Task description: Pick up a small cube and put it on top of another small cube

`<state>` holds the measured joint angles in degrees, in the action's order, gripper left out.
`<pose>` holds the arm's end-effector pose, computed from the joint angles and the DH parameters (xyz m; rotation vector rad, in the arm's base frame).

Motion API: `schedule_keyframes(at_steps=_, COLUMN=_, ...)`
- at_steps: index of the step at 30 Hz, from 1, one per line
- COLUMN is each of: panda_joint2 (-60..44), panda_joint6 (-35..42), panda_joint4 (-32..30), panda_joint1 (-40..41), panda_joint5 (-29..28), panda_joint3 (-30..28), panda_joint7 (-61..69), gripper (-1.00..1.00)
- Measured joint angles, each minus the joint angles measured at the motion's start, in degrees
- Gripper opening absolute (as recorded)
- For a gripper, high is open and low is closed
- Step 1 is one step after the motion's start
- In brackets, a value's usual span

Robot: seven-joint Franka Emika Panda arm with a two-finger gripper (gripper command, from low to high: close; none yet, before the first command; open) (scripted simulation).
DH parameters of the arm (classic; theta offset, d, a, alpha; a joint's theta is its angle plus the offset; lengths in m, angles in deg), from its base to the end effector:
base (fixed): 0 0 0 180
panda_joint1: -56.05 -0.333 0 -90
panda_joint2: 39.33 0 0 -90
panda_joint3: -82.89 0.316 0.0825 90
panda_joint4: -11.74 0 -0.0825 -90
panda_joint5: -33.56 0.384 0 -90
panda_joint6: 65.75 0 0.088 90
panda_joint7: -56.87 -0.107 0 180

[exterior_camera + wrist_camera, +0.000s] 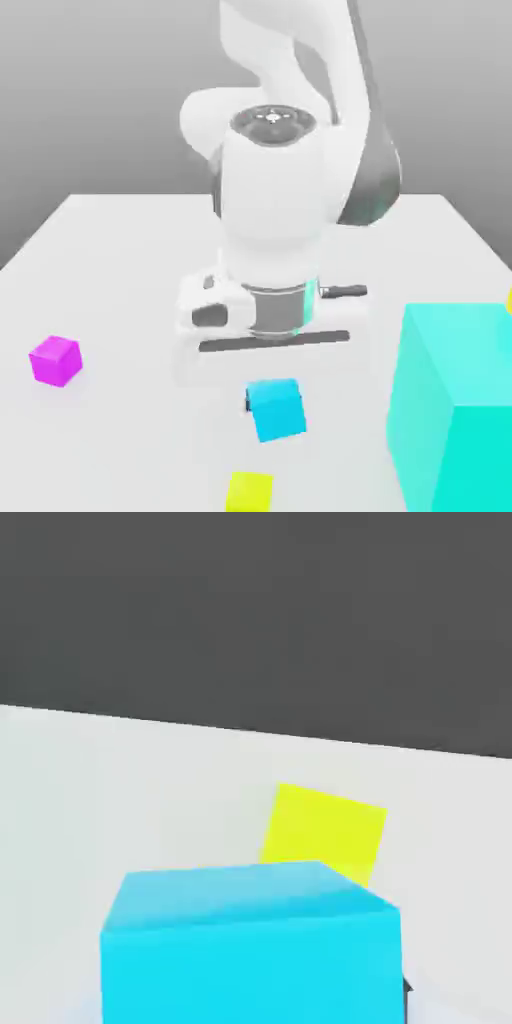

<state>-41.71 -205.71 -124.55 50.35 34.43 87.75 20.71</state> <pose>0.4930 0.0920 0.3065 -3.0386 0.7090 -0.0241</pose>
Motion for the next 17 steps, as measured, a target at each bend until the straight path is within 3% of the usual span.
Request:
schedule_keyframes(at_steps=6, panda_joint2=5.0, panda_joint6=14.9, panda_joint4=10.8, panda_joint1=-10.8, panda_joint5=-0.8, panda_joint3=5.1, panda_joint7=7.1, gripper=-1.0)
schedule_keyframes(at_steps=9, panda_joint2=7.5, panda_joint6=21.3, panda_joint4=13.2, panda_joint1=-16.0, panda_joint5=0.6, panda_joint3=7.5, panda_joint7=12.5, gripper=-1.0)
schedule_keyframes(at_steps=13, panda_joint2=6.7, panda_joint6=18.5, panda_joint4=10.5, panda_joint1=-17.8, panda_joint5=0.6, panda_joint3=8.4, panda_joint7=15.6, gripper=-1.0)
schedule_keyframes(at_steps=14, panda_joint2=6.0, panda_joint6=16.5, panda_joint4=9.3, panda_joint1=-17.8, panda_joint5=0.5, panda_joint3=8.5, panda_joint7=15.5, gripper=1.0)
schedule_keyframes(at_steps=17, panda_joint2=6.0, panda_joint6=16.5, panda_joint4=9.3, panda_joint1=-17.8, panda_joint5=0.5, panda_joint3=8.5, panda_joint7=15.5, gripper=1.0)
